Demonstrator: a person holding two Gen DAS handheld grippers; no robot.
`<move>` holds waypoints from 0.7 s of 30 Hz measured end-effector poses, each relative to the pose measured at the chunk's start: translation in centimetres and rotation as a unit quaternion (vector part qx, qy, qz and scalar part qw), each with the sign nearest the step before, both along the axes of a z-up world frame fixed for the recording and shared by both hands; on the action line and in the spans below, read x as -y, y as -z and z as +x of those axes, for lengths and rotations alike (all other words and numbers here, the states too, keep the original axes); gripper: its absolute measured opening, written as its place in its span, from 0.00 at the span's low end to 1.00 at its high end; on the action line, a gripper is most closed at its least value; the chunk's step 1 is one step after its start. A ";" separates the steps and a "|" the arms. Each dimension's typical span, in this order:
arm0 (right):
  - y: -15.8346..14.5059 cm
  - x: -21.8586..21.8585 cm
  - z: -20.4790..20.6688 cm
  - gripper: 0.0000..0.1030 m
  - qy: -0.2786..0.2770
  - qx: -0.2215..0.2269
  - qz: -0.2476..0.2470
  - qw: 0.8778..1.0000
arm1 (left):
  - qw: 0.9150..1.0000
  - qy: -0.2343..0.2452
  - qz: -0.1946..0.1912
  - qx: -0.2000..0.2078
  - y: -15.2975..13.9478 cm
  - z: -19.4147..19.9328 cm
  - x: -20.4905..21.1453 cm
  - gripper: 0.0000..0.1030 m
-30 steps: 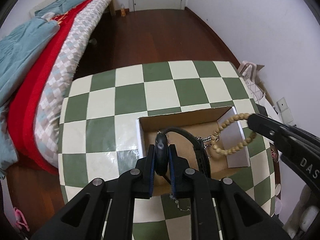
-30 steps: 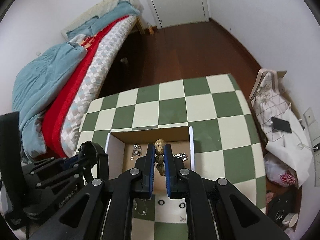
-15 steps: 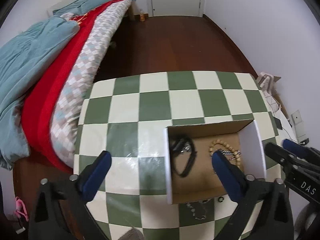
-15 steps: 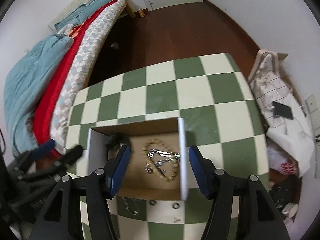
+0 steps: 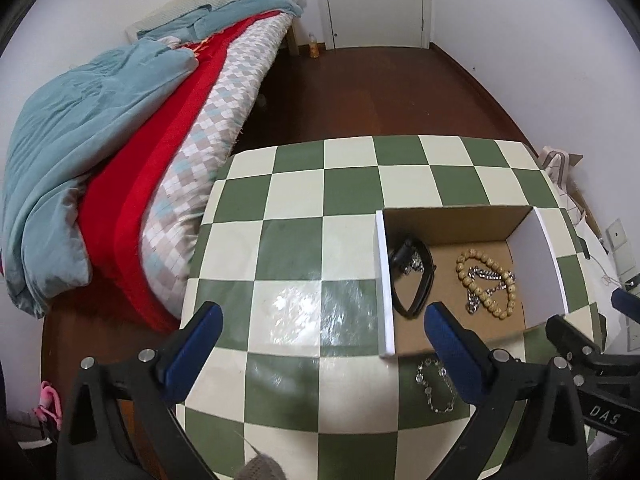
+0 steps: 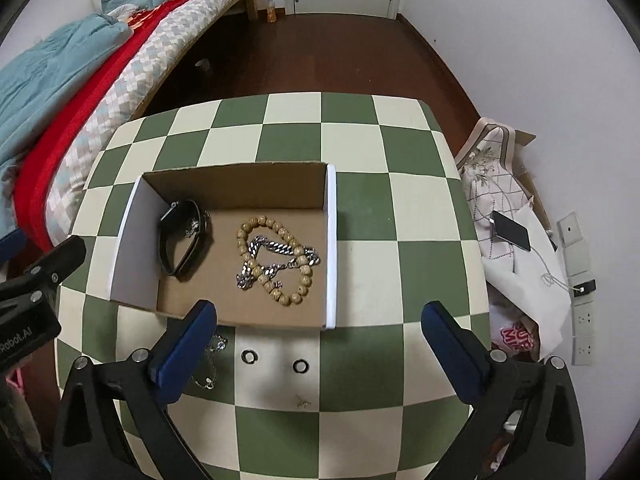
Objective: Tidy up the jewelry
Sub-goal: 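Raise both grippers away from the box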
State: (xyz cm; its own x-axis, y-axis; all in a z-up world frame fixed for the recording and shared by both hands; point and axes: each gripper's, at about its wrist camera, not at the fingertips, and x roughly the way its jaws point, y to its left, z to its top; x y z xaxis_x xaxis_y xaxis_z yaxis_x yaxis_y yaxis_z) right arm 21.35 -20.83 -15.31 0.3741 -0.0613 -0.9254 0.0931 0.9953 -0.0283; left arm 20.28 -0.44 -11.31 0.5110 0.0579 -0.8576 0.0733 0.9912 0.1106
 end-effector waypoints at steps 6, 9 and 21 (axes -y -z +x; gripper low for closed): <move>-0.9 -0.1 -2.5 1.00 0.016 0.026 -0.010 0.999 | 1.000 -0.002 -0.007 0.009 -0.3 -2.3 -0.2 1.00; -1.8 0.0 -3.8 1.00 0.022 0.041 -0.019 0.999 | 1.000 -0.003 -0.014 0.019 -0.9 -3.4 -0.1 1.00; -6.8 0.0 -9.3 1.00 0.030 0.107 -0.050 0.993 | 0.996 0.013 -0.043 0.073 -5.5 -8.3 0.5 1.00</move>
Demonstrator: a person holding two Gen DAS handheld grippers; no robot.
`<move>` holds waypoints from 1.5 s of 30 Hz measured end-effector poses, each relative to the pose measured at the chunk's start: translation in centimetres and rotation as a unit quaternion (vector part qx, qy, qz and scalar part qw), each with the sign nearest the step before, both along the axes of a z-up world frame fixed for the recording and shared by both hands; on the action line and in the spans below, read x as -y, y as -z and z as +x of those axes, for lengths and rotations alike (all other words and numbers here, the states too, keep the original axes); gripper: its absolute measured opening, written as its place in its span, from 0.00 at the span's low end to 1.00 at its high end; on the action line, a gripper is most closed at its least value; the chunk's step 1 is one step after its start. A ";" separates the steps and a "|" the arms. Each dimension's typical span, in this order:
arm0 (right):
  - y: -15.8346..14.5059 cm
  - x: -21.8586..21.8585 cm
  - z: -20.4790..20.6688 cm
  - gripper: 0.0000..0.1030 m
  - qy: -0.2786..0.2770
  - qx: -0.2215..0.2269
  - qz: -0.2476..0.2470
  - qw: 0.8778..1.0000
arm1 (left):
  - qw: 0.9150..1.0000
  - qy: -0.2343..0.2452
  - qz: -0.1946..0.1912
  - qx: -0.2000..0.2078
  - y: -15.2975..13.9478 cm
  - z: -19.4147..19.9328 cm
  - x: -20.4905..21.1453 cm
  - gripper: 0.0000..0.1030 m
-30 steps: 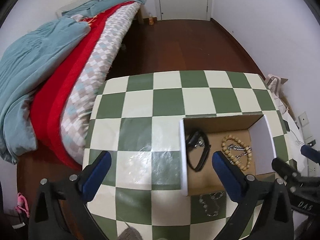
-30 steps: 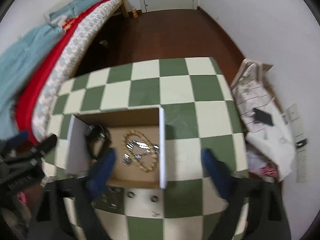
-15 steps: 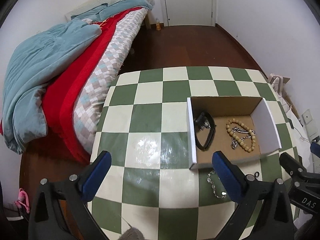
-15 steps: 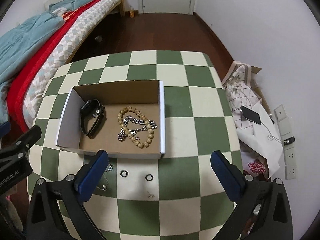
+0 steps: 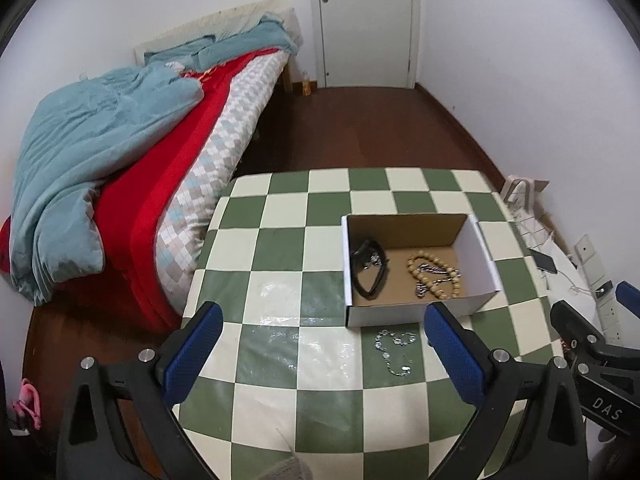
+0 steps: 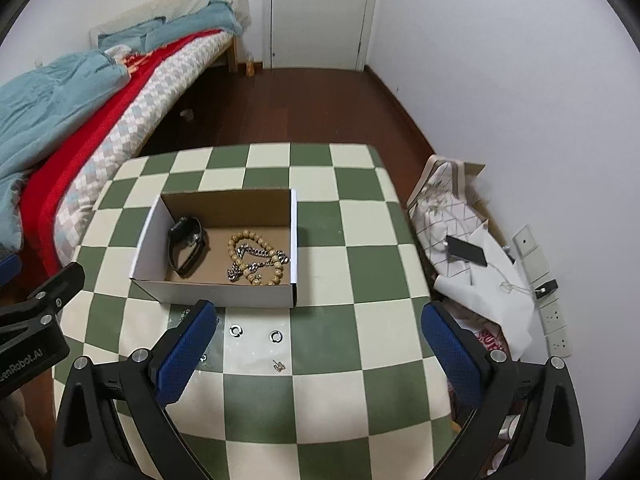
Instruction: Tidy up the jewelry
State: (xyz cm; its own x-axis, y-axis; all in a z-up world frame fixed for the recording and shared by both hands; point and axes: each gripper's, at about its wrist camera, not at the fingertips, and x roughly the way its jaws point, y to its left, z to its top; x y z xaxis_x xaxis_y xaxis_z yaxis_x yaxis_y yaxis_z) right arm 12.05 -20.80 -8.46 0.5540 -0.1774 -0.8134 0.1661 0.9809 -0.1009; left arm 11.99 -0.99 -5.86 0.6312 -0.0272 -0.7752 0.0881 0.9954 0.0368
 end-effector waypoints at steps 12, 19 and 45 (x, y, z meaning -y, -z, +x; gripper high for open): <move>-5.3 -0.2 -5.4 1.00 0.003 0.061 0.005 0.998 | 0.998 -0.006 -0.032 0.045 -3.7 -4.3 -0.7 1.00; -2.9 0.3 -7.1 0.91 0.007 0.054 0.037 0.998 | 0.998 -0.063 0.008 0.024 0.6 -4.6 -2.3 1.00; 16.4 -1.7 -1.5 0.09 -0.046 -0.016 0.025 0.999 | 0.989 -0.080 0.078 -0.100 12.8 0.8 -0.7 1.00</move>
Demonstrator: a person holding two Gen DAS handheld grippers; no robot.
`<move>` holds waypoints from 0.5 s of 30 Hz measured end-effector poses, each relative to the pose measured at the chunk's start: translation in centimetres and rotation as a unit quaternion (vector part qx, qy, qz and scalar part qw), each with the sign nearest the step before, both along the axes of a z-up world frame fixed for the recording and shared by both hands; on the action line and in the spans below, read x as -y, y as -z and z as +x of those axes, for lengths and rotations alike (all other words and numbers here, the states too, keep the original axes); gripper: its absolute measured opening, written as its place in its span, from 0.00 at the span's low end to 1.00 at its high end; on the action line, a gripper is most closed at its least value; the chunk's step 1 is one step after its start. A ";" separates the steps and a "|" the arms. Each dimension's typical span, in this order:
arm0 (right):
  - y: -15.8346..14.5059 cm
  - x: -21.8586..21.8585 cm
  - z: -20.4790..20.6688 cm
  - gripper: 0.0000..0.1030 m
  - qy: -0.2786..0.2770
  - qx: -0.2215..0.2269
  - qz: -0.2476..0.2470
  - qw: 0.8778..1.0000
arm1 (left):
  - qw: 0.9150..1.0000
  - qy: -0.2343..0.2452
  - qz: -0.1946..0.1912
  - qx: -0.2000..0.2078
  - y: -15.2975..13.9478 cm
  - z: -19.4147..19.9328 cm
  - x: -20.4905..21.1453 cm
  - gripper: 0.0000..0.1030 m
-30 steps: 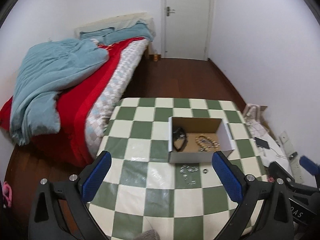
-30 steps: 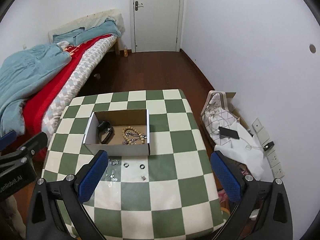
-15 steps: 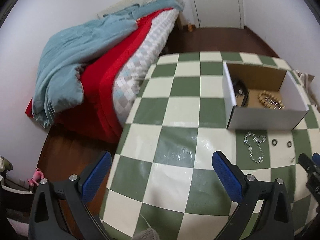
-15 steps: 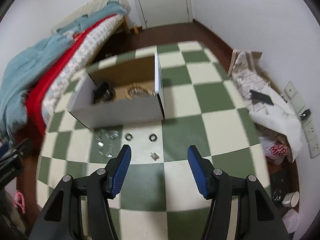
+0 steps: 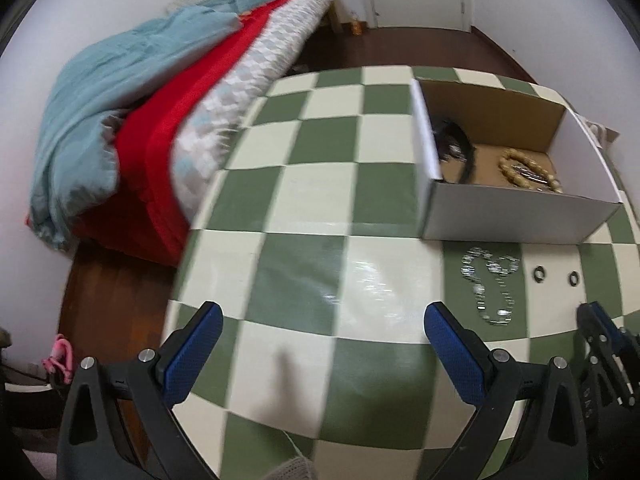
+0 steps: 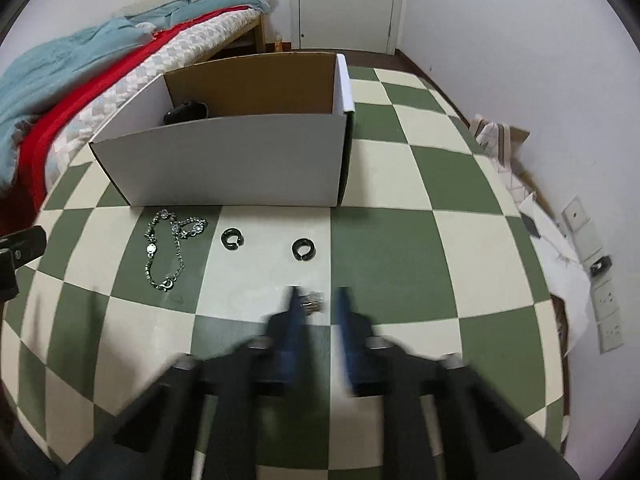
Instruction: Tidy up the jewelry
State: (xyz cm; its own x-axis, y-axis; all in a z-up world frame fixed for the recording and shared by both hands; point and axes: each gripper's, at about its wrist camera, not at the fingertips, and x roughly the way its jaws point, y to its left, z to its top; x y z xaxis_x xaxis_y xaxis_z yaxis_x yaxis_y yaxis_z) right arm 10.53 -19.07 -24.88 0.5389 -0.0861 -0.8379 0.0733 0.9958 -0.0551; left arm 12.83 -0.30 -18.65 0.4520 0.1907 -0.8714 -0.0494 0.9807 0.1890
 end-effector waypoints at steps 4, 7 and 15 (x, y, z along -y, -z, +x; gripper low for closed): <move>-0.1 1.0 0.1 0.09 0.013 0.002 0.016 1.000 | 0.999 0.024 -0.026 -0.016 1.2 0.7 1.8 0.99; -0.5 2.9 -0.4 0.09 0.039 0.004 0.045 0.998 | 0.998 0.044 -0.042 -0.032 2.5 1.5 3.5 0.99; -1.4 6.9 -2.0 0.09 0.088 0.013 0.083 0.993 | 0.993 0.084 -0.074 -0.040 3.8 3.1 5.8 0.51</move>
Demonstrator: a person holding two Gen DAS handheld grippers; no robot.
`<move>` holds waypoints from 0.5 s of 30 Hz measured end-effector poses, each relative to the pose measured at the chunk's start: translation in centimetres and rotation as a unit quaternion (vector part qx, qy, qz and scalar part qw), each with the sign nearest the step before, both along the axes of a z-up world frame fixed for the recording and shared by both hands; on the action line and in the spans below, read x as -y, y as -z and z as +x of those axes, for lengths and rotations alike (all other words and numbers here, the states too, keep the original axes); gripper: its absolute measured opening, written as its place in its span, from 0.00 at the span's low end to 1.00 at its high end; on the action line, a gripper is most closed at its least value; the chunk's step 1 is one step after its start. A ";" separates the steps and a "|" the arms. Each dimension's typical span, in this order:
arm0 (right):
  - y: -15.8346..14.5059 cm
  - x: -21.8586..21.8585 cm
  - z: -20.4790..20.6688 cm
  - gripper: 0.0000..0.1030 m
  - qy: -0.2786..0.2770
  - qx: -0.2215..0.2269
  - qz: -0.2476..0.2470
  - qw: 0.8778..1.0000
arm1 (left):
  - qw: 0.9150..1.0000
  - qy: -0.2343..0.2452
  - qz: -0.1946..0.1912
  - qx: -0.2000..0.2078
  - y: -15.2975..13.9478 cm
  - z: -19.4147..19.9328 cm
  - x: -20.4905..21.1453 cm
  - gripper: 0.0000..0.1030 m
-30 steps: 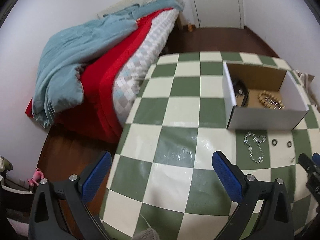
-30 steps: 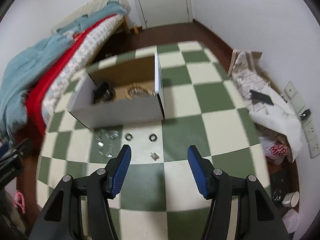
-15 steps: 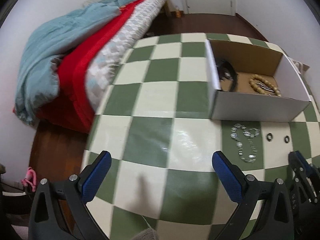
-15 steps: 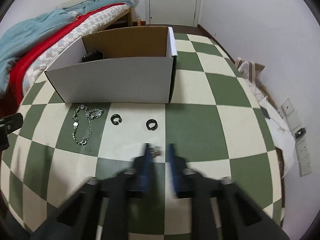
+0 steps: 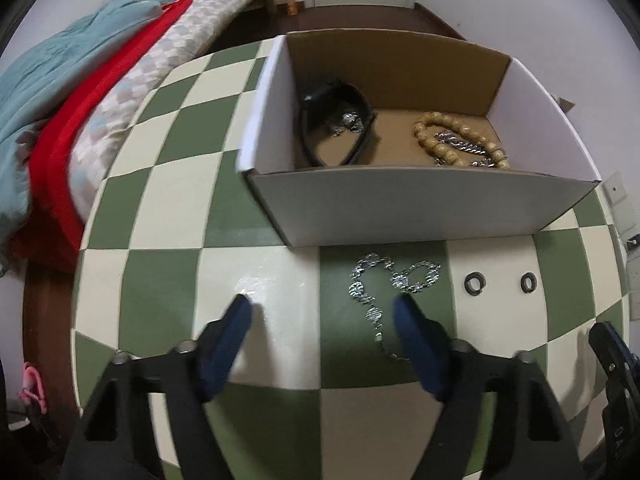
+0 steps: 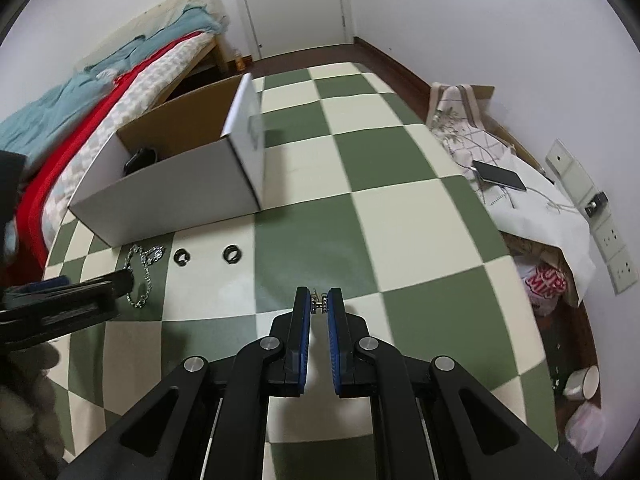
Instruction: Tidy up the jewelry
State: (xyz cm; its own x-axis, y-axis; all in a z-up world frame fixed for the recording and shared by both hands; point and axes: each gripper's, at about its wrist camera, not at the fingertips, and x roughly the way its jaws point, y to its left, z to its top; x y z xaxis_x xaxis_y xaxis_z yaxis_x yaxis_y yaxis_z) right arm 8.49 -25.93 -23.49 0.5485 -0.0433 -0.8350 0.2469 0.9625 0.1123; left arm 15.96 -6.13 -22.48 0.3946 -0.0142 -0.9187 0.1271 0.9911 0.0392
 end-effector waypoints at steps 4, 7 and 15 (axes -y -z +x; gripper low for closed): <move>-0.3 0.7 -0.5 0.09 0.013 0.005 0.014 1.000 | 0.999 0.039 -0.014 0.005 -0.4 -0.5 0.8 0.05; -0.4 0.9 -0.6 0.09 0.018 0.008 0.022 1.000 | 0.999 0.043 -0.022 0.003 -0.6 -1.3 0.4 0.03; -1.3 0.1 -1.4 0.09 0.014 0.018 0.033 0.999 | 0.998 0.027 -0.055 -0.018 -1.0 -5.5 -3.3 0.00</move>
State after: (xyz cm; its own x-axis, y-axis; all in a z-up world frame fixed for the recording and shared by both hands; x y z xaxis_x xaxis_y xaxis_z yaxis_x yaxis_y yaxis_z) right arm 7.11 -26.01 -22.22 0.5782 -0.0035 -0.8159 0.2675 0.9455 0.1855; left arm 10.51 -2.81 -21.48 0.3572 -0.1363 -0.9240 0.1803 0.9807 -0.0750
